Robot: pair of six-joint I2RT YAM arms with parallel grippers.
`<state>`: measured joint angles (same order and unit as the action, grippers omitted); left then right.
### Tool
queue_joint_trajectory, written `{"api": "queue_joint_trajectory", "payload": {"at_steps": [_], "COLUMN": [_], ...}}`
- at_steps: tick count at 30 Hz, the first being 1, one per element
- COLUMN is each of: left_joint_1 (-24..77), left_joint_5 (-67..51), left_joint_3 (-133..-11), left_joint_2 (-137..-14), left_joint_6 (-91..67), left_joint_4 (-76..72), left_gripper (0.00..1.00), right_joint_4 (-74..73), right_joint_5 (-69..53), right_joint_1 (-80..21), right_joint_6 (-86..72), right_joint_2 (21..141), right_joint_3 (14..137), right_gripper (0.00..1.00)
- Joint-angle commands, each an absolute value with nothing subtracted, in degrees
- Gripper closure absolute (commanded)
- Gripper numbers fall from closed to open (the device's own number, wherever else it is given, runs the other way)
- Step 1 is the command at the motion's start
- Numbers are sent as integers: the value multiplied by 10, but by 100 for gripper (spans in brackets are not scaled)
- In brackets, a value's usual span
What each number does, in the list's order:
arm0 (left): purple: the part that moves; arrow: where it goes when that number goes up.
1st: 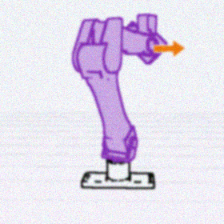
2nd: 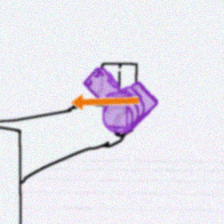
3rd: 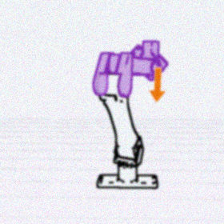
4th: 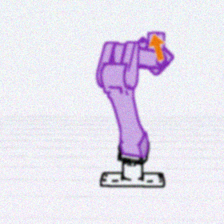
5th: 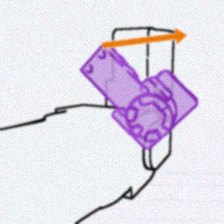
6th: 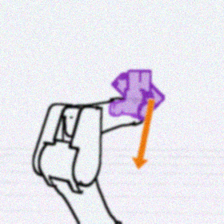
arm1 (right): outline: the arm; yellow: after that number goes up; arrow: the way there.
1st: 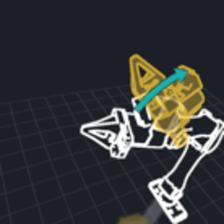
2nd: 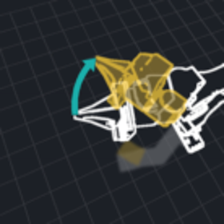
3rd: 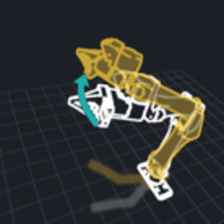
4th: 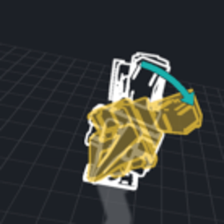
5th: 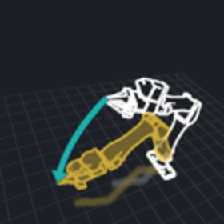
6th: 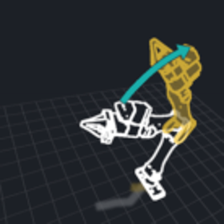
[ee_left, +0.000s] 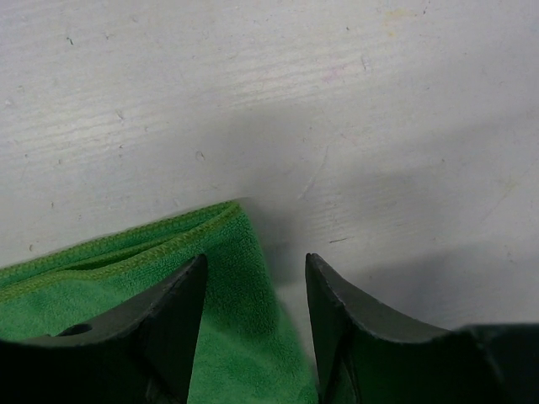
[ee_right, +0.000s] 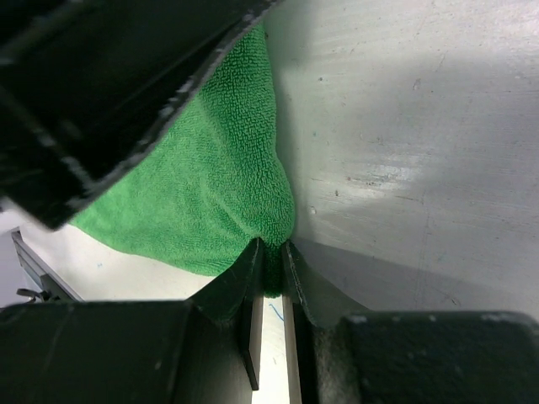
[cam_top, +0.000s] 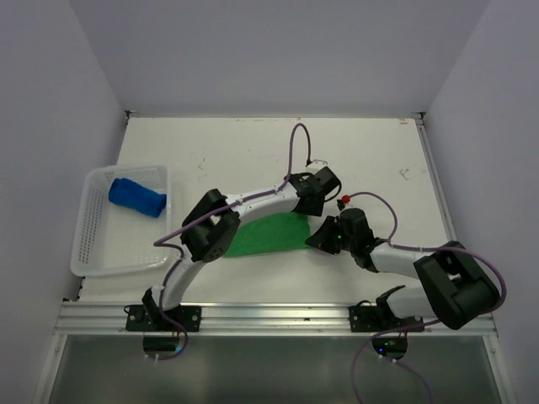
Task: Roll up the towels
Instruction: Roll the towel
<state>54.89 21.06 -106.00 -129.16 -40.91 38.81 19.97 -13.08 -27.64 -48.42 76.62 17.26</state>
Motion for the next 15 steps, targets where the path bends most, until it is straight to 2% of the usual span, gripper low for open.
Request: {"api": "queue_joint_trajectory", "payload": {"at_steps": [1, 11, 15], "left_joint_1": [553, 554, 554], "left_joint_5": [221, 243, 242], "left_joint_3": [-1084, -1063, -1072], "left_joint_2": [-1310, -1319, -1331], "left_joint_6": [-405, -400, -397], "left_joint_4": [404, 419, 418], "left_gripper": [46, 51, 59], "right_joint_4": [135, 139, 127], "right_joint_5": [-110, -106, -103], "right_joint_1": [-276, -278, -277], "right_joint_6": [-461, -454, -446], "right_joint_2": [788, 785, 776], "right_joint_3": [154, 144, 144], "right_gripper": [85, 87, 88]}}
